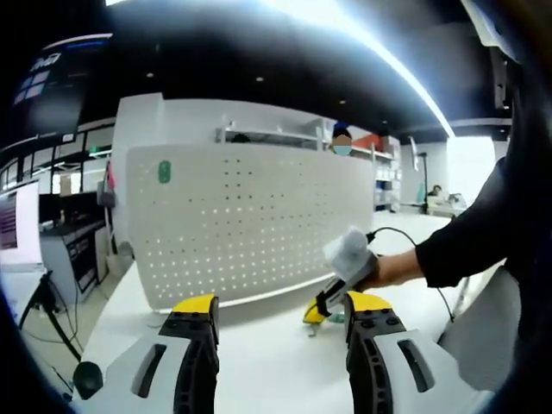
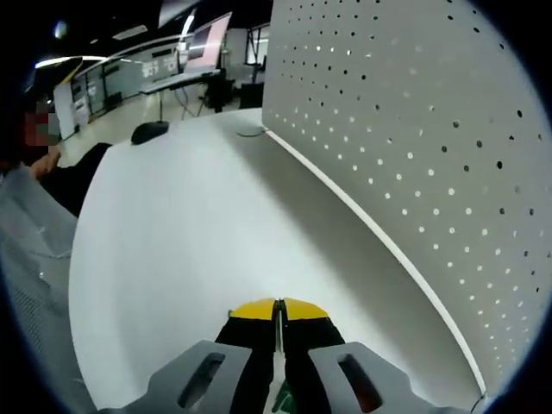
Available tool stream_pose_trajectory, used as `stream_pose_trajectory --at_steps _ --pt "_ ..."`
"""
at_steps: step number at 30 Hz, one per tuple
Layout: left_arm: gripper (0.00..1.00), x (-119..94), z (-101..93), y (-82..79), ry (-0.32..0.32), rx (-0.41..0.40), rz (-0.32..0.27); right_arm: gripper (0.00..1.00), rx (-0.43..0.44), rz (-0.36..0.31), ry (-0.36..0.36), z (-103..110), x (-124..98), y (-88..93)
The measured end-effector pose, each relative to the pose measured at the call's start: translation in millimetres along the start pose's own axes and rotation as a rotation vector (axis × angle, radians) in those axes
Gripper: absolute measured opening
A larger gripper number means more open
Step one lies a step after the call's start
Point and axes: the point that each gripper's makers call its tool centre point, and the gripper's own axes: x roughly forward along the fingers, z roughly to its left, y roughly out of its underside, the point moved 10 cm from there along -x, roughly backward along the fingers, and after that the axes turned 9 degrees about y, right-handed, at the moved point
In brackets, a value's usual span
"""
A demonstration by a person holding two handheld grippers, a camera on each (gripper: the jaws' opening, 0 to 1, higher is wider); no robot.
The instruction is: Insert the hook assembly into the mounting plate slot until the hook locks in place.
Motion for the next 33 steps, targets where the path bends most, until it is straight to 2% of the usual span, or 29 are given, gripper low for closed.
stream_pose_trajectory --at_steps 5,13,18,22,33 --pt "0.59 2.0 -1.3 -0.4 0.009 0.001 -0.002 0.00 0.009 -0.032 0.010 -2.7 -9.4 -5.0" --pt "0.59 5.7 -4.4 -2.3 0.027 0.010 -0.001 0.00 0.037 -0.052 0.023 -3.3 -19.7 -3.6" --pt "0.58 8.9 -5.3 -3.7 0.037 0.013 -0.002 0.00 0.092 -0.121 0.032 -4.7 -35.6 -12.4" --pt "0.58 12.4 -5.4 -6.1 0.044 0.003 -0.011 0.00 0.155 -0.213 0.038 -7.9 -52.9 -24.4" --pt "0.56 19.8 -6.7 -14.0 0.057 0.009 -0.016 0.00 0.216 -0.397 0.003 -0.8 -90.4 -52.2"
